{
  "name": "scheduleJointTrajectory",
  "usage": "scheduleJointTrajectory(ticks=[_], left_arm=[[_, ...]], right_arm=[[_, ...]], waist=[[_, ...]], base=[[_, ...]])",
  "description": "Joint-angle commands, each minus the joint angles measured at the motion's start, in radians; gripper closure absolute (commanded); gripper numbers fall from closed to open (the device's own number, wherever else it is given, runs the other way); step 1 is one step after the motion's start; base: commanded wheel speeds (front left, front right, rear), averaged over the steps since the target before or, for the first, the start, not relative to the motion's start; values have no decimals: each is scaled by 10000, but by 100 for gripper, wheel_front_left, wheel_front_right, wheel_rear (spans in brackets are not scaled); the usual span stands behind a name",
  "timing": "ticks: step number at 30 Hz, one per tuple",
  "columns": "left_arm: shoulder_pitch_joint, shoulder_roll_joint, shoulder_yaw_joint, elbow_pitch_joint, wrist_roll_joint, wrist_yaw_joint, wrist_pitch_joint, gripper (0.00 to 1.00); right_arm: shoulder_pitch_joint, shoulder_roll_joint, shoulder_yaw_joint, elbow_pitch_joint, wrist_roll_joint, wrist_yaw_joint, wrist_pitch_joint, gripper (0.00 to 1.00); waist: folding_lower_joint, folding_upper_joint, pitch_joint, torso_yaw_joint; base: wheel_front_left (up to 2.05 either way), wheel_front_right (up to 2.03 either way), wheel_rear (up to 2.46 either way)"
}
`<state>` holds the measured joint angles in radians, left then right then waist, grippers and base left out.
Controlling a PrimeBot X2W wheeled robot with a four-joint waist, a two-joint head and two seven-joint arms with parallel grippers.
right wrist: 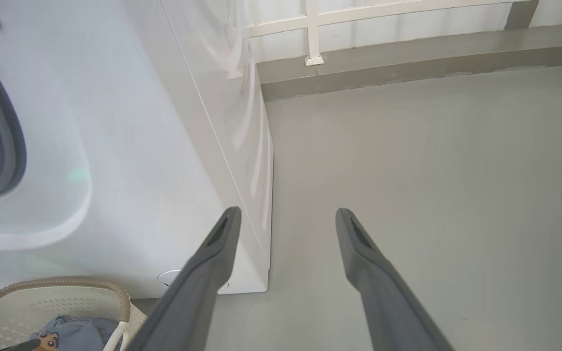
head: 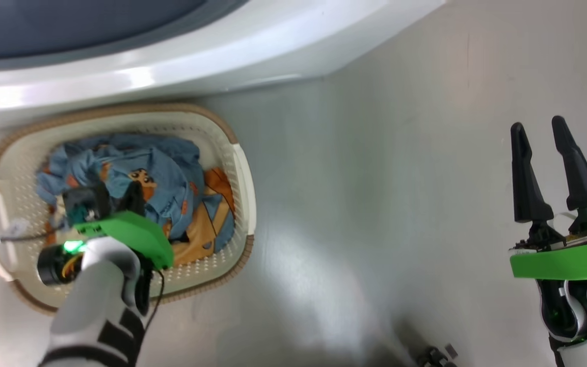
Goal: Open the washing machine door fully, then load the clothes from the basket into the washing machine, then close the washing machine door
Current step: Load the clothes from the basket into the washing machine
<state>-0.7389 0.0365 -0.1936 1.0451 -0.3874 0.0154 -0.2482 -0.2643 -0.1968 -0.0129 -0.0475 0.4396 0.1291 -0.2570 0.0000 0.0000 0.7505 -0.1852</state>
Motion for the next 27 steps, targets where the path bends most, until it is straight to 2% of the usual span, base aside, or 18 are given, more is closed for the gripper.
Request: scheduleJointTrajectory(ticks=[1, 8, 15, 27], left_arm=[[798, 175, 280, -546, 127, 58, -132, 100], [2683, 142, 414, -3059, 260, 72, -134, 100], [4527, 139, 366, -5564, 99, 366, -134, 100], [6668, 138, 180, -8229, 324, 541, -135, 100]], right_arm=[[471, -99, 190, -147, -111, 16, -48, 0], [895, -35, 239, -28, -268, 16, -48, 0], [1523, 62, 240, 94, -529, 16, -48, 0], [2639, 171, 371, 339, -1135, 16, -48, 0]], waist=[[0, 0, -713, 333], [0, 0, -1958, 629], [0, 0, -3293, 885], [0, 0, -5302, 1345]], base=[[0, 0, 0], [0, 0, 0], [0, 0, 0], [0, 0, 0]])
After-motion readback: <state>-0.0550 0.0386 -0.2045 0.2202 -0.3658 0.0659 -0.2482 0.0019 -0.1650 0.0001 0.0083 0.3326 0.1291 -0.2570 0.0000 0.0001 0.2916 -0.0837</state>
